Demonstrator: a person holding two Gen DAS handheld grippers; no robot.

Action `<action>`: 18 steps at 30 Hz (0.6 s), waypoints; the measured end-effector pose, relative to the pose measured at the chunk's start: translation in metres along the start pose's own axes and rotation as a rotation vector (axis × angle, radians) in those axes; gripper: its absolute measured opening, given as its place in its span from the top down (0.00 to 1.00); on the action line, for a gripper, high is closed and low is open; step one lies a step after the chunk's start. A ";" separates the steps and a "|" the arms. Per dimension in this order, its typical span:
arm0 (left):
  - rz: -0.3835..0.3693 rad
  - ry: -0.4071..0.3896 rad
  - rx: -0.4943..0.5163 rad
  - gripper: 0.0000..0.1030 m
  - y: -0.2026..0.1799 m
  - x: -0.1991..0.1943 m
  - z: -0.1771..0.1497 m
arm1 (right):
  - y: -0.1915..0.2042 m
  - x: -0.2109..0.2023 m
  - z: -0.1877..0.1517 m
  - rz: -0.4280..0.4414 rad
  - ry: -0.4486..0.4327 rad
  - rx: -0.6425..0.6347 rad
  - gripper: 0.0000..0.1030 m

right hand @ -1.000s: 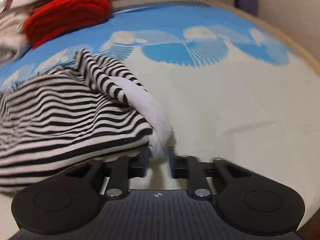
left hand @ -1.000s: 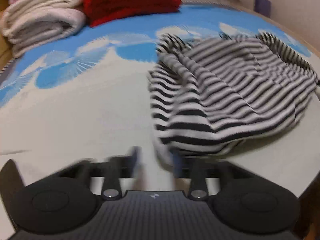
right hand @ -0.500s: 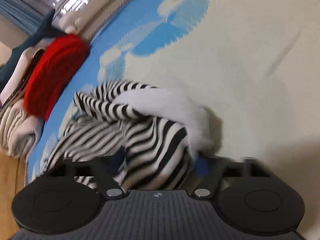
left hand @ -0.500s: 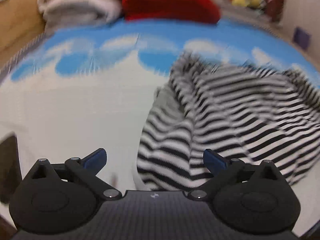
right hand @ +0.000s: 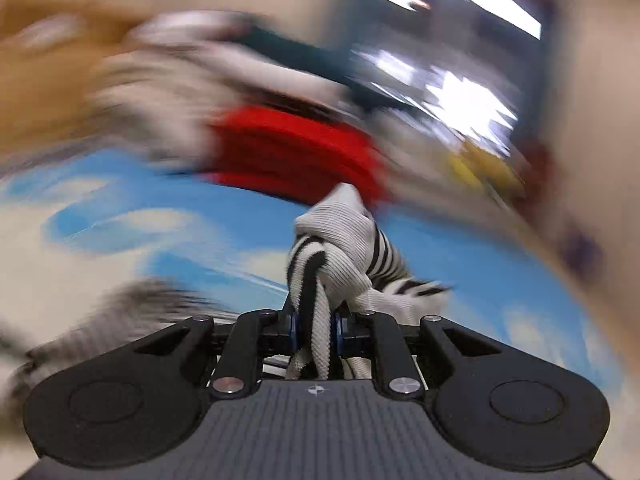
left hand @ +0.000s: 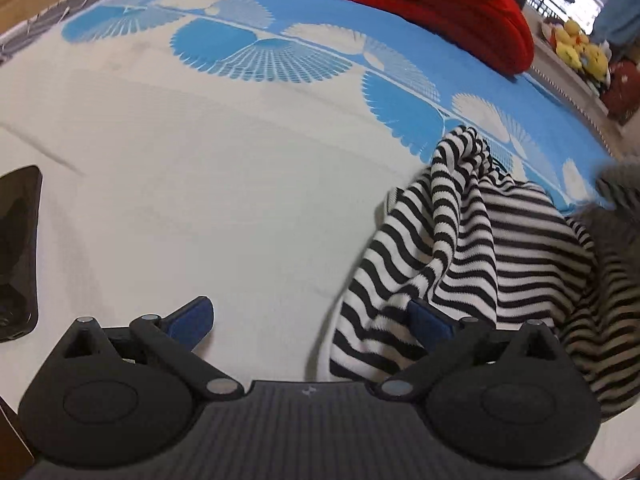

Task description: Fold small clothes

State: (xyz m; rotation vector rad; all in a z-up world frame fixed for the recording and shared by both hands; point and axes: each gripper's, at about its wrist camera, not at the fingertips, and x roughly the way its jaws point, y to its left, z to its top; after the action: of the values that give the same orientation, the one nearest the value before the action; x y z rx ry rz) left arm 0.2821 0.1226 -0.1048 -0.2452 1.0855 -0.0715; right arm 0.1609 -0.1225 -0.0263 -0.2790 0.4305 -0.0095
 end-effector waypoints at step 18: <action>-0.204 -0.128 0.016 0.00 0.018 -0.037 -0.005 | 0.095 -0.025 -0.043 0.568 0.101 -0.046 0.54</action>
State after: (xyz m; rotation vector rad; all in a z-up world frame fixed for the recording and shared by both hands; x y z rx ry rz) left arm 0.2597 0.1463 -0.0795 -0.3413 0.9297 -0.2433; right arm 0.1161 -0.0408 -0.0793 -0.1943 0.5994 0.5443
